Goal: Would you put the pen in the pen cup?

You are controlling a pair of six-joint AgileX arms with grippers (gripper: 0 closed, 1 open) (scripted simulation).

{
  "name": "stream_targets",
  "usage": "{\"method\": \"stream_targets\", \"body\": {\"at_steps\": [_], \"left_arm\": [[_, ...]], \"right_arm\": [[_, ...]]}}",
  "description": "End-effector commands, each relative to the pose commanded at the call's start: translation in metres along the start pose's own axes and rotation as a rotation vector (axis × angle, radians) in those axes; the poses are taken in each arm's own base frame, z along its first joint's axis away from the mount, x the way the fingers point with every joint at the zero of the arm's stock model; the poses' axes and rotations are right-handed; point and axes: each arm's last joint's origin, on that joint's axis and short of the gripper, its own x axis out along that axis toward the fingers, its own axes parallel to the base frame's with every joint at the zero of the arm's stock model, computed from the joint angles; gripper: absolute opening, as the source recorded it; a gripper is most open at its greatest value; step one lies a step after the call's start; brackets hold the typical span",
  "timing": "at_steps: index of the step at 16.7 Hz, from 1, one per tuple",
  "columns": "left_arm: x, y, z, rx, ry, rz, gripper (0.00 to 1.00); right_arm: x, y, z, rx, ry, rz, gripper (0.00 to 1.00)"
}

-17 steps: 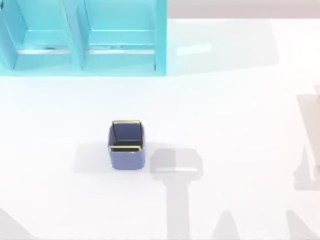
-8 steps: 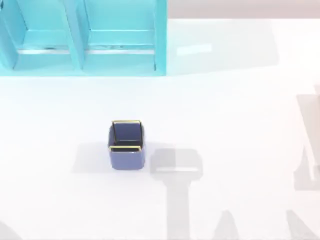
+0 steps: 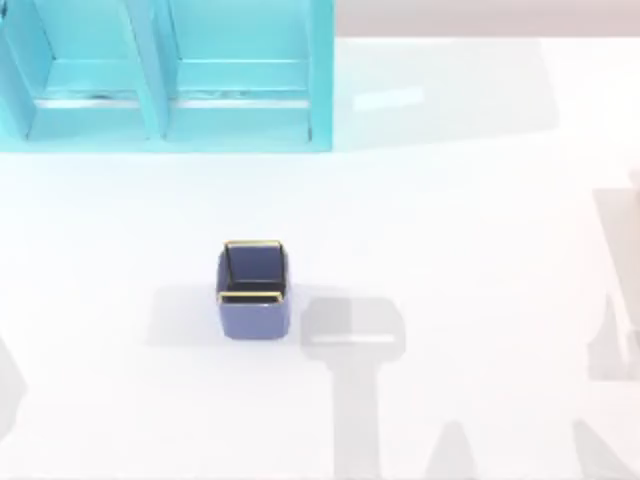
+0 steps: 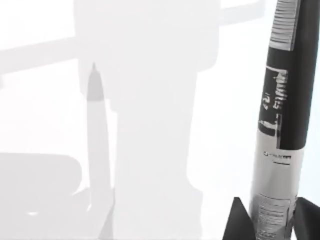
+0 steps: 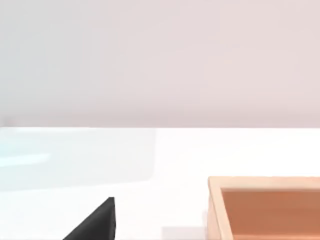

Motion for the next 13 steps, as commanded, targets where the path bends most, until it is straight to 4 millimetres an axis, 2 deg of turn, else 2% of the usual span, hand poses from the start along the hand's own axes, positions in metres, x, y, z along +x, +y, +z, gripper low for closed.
{"method": "stream_targets", "body": {"at_steps": [2, 4, 10, 13], "left_arm": [[-0.025, 0.004, -0.012, 0.006, -0.012, -0.009, 0.00], [-0.036, 0.007, -0.017, 0.009, -0.018, -0.014, 0.00], [-0.034, 0.003, -0.016, 0.028, -0.026, -0.006, 0.00], [-0.021, -0.023, -0.012, 0.144, -0.089, 0.046, 0.00]], "right_arm": [[0.000, 0.000, 0.000, 0.000, 0.000, 0.000, 1.00], [0.000, 0.000, 0.000, 0.000, 0.000, 0.000, 1.00], [0.000, 0.000, 0.000, 0.000, 0.000, 0.000, 1.00], [0.000, 0.000, 0.000, 0.000, 0.000, 0.000, 1.00]]}}
